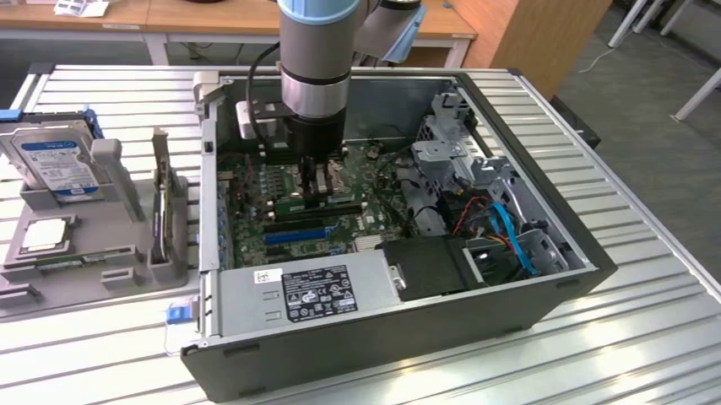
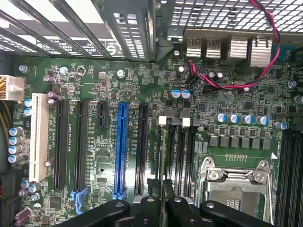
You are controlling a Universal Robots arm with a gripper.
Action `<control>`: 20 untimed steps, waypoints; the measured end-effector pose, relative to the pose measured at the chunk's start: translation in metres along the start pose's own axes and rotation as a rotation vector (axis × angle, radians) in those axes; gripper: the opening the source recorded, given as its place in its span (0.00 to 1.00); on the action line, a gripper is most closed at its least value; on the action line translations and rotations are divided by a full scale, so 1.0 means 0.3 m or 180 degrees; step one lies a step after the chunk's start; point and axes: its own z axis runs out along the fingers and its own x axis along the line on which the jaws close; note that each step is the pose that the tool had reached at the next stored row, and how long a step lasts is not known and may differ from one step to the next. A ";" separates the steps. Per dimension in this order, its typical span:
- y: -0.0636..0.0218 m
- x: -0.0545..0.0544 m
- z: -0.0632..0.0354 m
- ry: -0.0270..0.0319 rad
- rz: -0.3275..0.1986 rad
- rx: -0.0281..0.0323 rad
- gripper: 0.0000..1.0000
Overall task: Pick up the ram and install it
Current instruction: 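Insert the ram into the slot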
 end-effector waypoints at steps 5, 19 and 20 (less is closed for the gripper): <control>0.000 0.000 0.000 0.0000 0.0007 0.0000 0.13; 0.000 0.000 0.000 -0.0001 0.0006 -0.0037 0.13; 0.000 0.000 0.000 -0.0001 0.0006 -0.0037 0.13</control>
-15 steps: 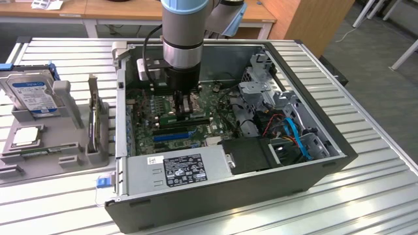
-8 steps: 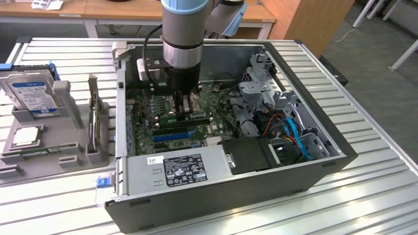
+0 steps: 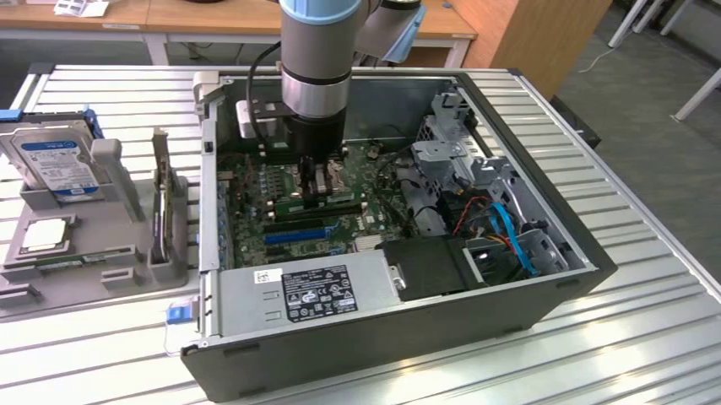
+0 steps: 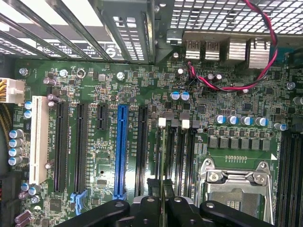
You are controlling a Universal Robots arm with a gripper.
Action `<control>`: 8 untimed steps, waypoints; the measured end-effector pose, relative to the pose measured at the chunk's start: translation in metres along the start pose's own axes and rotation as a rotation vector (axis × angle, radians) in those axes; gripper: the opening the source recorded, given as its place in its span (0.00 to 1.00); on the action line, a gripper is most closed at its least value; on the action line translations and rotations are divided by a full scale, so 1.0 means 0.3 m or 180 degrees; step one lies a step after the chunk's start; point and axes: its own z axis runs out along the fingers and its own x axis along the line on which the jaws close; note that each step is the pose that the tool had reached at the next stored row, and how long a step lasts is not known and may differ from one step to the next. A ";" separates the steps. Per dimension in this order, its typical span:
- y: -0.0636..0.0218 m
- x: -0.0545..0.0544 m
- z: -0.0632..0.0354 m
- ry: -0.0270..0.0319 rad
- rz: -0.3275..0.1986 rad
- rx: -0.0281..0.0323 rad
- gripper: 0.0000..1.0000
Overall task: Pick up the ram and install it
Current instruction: 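Insert the ram into the slot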
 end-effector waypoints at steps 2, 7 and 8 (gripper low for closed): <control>0.000 0.000 0.000 0.0000 0.0000 0.0000 0.13; 0.000 0.000 -0.001 -0.0002 0.0000 -0.0002 0.13; 0.000 0.000 -0.002 -0.0003 0.0000 -0.0005 0.13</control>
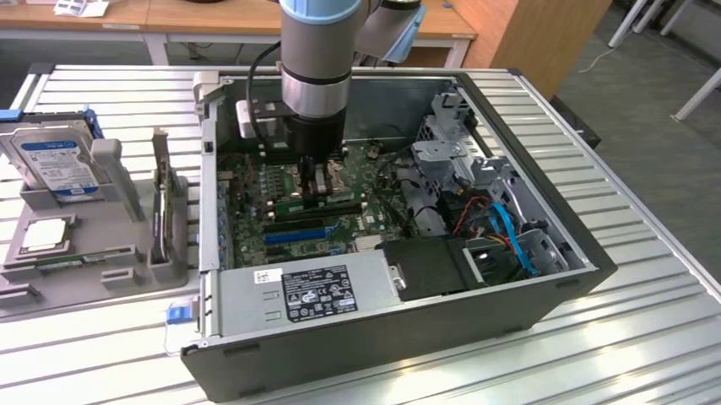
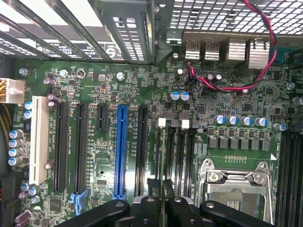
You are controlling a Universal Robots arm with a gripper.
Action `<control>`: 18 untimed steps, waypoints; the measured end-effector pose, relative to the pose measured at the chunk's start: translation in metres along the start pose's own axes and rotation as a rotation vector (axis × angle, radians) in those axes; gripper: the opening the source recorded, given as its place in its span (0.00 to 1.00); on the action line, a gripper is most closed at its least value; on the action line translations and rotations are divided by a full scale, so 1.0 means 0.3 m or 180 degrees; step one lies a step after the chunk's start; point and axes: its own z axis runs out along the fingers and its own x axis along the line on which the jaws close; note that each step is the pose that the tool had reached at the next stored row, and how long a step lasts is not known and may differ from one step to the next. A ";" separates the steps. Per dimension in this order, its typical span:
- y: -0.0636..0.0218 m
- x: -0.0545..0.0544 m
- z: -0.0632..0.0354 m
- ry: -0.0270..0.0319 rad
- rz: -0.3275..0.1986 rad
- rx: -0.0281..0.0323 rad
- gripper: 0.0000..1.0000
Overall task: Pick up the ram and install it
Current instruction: 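Insert the ram into the slot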
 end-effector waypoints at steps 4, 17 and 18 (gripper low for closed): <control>0.000 0.000 -0.001 0.0001 0.0000 -0.0002 0.13; 0.000 0.000 0.000 -0.0001 0.0000 0.0034 0.13; 0.000 0.000 0.000 -0.0001 0.0000 0.0033 0.13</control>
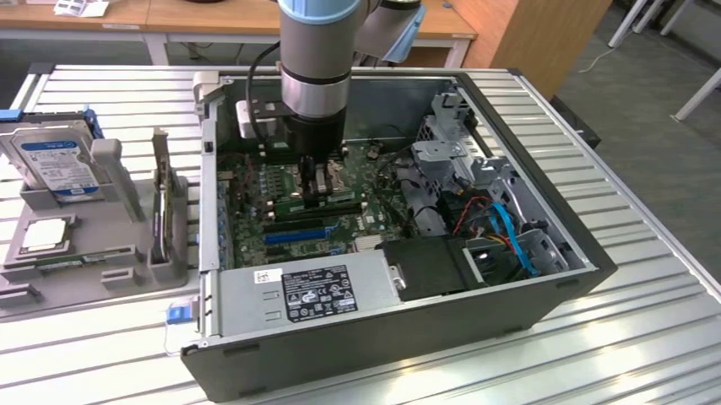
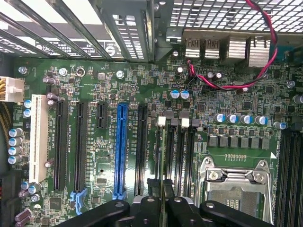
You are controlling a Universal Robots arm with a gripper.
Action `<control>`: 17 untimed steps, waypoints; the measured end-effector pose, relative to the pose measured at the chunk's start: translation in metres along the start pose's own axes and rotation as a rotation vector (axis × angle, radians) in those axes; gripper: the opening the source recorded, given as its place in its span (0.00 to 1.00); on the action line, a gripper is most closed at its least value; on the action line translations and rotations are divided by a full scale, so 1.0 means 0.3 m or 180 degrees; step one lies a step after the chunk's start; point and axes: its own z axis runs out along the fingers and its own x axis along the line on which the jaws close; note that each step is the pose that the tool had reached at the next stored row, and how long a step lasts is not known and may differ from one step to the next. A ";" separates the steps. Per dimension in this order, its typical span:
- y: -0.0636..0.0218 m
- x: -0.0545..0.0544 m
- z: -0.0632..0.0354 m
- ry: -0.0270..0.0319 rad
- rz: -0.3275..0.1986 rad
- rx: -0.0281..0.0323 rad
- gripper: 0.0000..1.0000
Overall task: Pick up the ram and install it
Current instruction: 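Insert the ram into the slot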
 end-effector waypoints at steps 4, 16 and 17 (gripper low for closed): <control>0.000 0.000 -0.011 0.0001 0.0001 -0.0004 0.13; -0.002 0.003 -0.101 -0.0001 -0.0001 -0.0045 0.13; -0.002 0.002 -0.101 -0.0001 -0.0001 -0.0045 0.13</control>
